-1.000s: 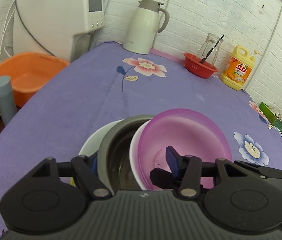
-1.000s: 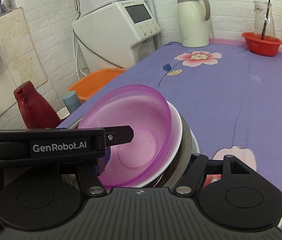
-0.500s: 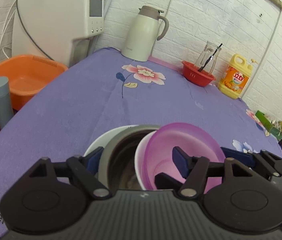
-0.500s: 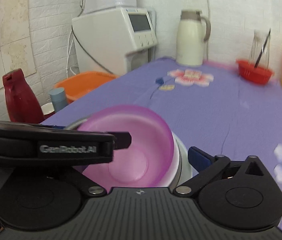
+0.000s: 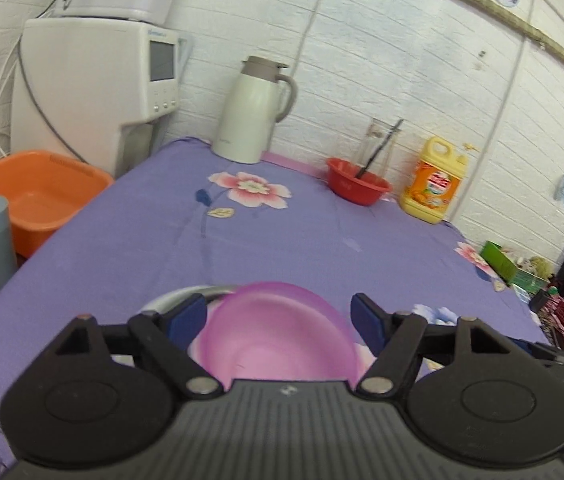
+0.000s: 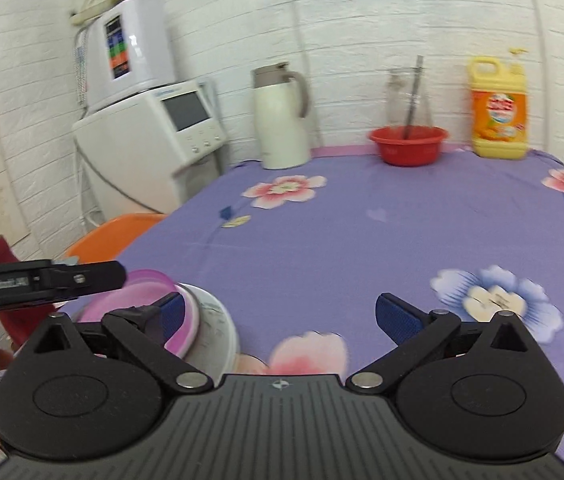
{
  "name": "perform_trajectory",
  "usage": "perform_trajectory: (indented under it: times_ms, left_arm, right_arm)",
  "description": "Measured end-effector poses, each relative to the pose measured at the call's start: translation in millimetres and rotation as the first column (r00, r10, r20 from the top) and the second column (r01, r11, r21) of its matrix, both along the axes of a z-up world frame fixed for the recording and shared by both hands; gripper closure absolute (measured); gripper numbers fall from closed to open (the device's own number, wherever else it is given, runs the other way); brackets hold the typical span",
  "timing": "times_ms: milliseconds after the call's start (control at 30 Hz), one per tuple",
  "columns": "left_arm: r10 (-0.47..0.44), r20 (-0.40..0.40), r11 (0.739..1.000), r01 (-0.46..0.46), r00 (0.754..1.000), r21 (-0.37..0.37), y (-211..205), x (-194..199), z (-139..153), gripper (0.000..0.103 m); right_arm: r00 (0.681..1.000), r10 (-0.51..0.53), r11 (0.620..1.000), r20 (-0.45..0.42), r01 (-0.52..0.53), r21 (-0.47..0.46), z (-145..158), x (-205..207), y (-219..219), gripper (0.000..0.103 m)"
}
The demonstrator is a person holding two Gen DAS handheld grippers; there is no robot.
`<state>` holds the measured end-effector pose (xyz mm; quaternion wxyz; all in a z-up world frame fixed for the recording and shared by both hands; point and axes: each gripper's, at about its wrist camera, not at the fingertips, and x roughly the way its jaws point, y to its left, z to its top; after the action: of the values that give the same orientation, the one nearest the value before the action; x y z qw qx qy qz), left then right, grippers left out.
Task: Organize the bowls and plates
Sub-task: 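Open the left gripper and pull it back from the stack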
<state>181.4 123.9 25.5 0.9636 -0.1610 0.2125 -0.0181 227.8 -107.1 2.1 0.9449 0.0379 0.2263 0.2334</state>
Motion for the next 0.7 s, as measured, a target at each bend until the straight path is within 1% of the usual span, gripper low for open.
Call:
perform_trajectory:
  times_ms: [67, 200, 333, 533, 700]
  left_arm:
    - [-0.02, 0.004, 1.0, 0.02, 1.0, 0.015, -19, -10, 2, 0.031]
    - [-0.054, 0.024, 0.996, 0.052, 0.998, 0.07, -54, -39, 2, 0.031]
    - [-0.096, 0.023, 0.992, 0.094, 0.995, 0.086, -78, -71, -10, 0.031]
    - [-0.093, -0.017, 0.988, 0.094, 0.996, 0.119, -89, -110, -40, 0.031]
    - [-0.088, -0.042, 0.985, 0.093, 0.995, 0.146, -88, -134, -61, 0.031]
  right_arm:
    - [0.999, -0.035, 0.999, -0.017, 0.035, 0.006, -5, -6, -13, 0.0]
    - [0.992, -0.121, 0.992, -0.036, 0.122, 0.011, -16, -29, -42, 0.0]
    - [0.978, -0.191, 0.981, -0.08, 0.192, 0.005, -27, -52, -64, 0.0]
    - [0.976, -0.207, 0.978, -0.065, 0.209, 0.03, -41, -97, -75, 0.0]
    - [0.981, -0.187, 0.981, -0.043, 0.189, 0.05, -48, -126, -73, 0.0]
